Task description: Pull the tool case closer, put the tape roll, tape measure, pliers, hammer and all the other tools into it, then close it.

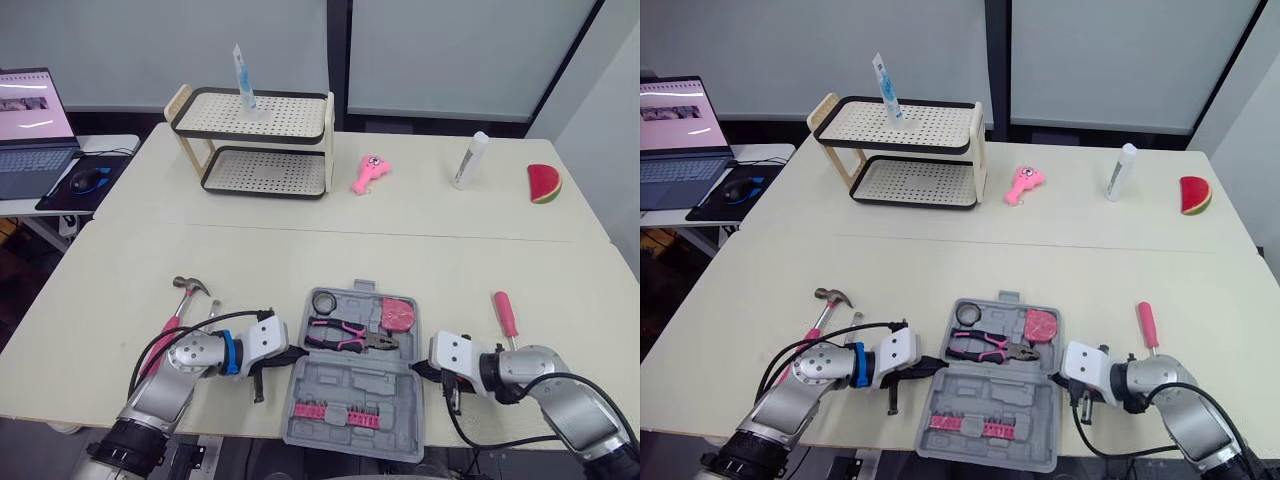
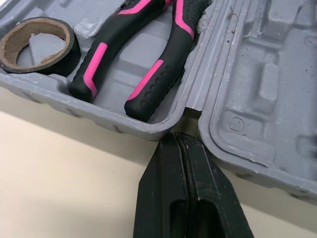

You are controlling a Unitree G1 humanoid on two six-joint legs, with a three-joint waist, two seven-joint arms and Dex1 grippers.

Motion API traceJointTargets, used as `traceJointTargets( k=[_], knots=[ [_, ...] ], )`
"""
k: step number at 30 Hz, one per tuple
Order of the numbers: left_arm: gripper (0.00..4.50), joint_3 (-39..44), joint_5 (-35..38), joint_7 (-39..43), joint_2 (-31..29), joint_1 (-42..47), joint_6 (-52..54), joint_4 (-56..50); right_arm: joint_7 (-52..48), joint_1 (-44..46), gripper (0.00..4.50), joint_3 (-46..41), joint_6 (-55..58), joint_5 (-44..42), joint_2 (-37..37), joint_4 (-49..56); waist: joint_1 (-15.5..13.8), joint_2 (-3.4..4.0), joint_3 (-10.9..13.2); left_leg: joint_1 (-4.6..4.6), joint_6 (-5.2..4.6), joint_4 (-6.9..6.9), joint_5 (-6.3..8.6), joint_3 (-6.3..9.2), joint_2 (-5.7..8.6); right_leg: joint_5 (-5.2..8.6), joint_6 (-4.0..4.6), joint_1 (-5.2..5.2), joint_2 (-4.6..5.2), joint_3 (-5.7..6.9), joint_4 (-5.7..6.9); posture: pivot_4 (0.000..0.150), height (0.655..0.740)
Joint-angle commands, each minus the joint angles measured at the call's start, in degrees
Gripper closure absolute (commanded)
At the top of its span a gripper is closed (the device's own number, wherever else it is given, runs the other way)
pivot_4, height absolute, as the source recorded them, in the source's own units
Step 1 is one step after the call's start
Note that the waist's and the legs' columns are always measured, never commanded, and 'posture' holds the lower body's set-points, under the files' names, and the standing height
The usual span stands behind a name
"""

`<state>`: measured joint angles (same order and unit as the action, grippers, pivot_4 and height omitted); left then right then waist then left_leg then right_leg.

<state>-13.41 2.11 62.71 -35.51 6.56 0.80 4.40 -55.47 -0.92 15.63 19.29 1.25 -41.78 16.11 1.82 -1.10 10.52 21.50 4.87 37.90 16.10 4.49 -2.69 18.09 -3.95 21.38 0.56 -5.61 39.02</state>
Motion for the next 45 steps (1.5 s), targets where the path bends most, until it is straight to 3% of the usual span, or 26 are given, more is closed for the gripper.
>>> traceJointTargets(
  k=[1, 15, 45],
  knots=[
    [4.50, -2.1, -0.2, 0.0, 1.7, 1.4, -2.0, -0.3, 0.4, 2.3, 4.48, 0.8, -1.0, -1.0, 1.8, 2.0, 0.0, 0.00, 0.0, 0.00, 0.00, 0.00, 0.00, 0.00, 0.00, 0.00, 0.00, 0.00, 0.00, 0.00, 0.00, 0.150, 0.7350],
    [4.50, -2.4, -2.7, -2.0, 3.5, 5.1, -5.1, 5.4, 0.6, 6.7, 4.48, 1.4, -1.7, 1.2, 3.6, -2.7, -0.1, 0.02, 0.0, 0.00, 0.00, 0.00, 0.00, 0.02, 0.02, 0.00, 0.00, -0.01, 0.01, 0.01, -0.01, 0.150, 0.7350],
    [4.50, -2.5, -4.0, -2.7, 4.1, 6.2, -8.0, 9.3, 0.5, 7.0, 4.48, 0.8, -0.6, 2.1, 2.8, -3.4, -0.1, 0.04, 0.0, -0.02, -0.01, 0.00, -0.01, 0.03, 0.03, -0.02, -0.02, -0.04, 0.01, 0.02, 0.00, 0.150, 0.7350]
  ],
)
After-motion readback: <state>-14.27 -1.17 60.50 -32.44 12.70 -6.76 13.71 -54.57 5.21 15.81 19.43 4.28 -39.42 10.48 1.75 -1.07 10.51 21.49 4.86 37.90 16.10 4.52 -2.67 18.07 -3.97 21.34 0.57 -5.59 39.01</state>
